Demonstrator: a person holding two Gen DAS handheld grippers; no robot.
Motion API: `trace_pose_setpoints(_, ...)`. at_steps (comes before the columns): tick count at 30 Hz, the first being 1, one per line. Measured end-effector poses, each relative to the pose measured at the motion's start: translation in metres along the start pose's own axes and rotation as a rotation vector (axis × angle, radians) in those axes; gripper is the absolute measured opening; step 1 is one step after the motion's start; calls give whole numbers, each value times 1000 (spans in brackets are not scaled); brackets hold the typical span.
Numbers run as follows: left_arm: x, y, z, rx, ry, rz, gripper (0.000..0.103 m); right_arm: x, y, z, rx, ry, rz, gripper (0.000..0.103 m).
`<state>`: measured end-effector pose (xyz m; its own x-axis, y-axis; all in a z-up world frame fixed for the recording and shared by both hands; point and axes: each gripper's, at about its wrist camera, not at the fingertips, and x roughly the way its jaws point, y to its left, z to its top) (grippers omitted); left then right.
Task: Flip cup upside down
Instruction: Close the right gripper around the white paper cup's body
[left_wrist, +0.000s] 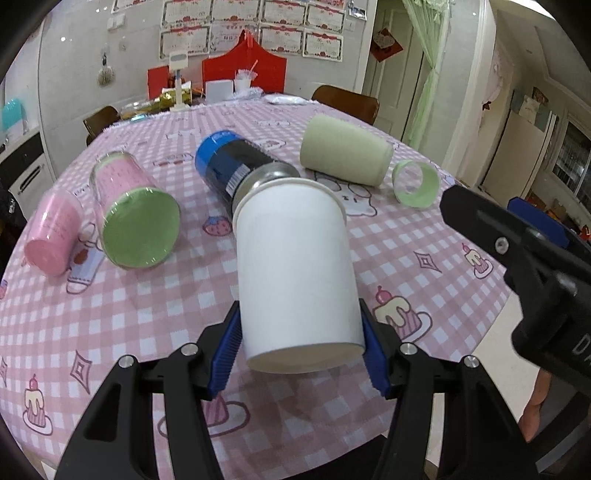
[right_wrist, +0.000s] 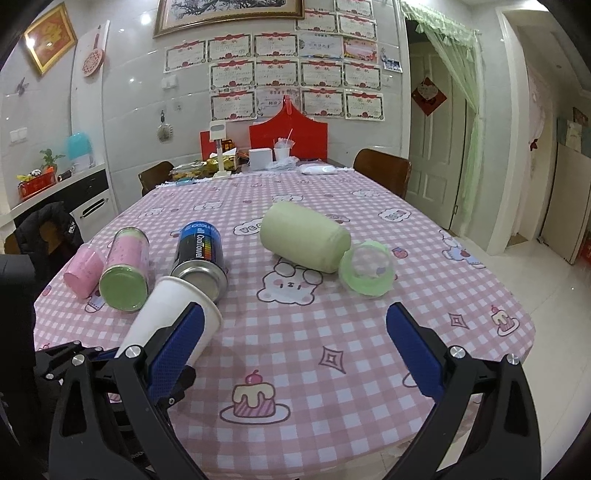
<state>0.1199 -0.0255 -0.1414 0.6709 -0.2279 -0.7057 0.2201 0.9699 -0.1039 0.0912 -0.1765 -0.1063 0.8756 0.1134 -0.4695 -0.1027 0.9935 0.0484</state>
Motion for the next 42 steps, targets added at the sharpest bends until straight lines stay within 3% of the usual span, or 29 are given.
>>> trace_pose_setpoints(2,0,1,0,-6,-2,-4,60,2,0,0,8,10,12,95)
trace_pose_setpoints(6,-4,-1,0,-6,-16,-9,71,2,1,0,18,17,29,95)
trace_pose_setpoints(18,-39,23,2,-52,-99,14,71,7,7,8,64,58,107,95)
trace_pose_setpoints(30,-51,77,0,-183,-145,129,72,45,24,3,158,231,270,95)
trace_pose_setpoints(42,-42,106,-6,-250,-139,167,72,82,35,-4,276,400,395,95)
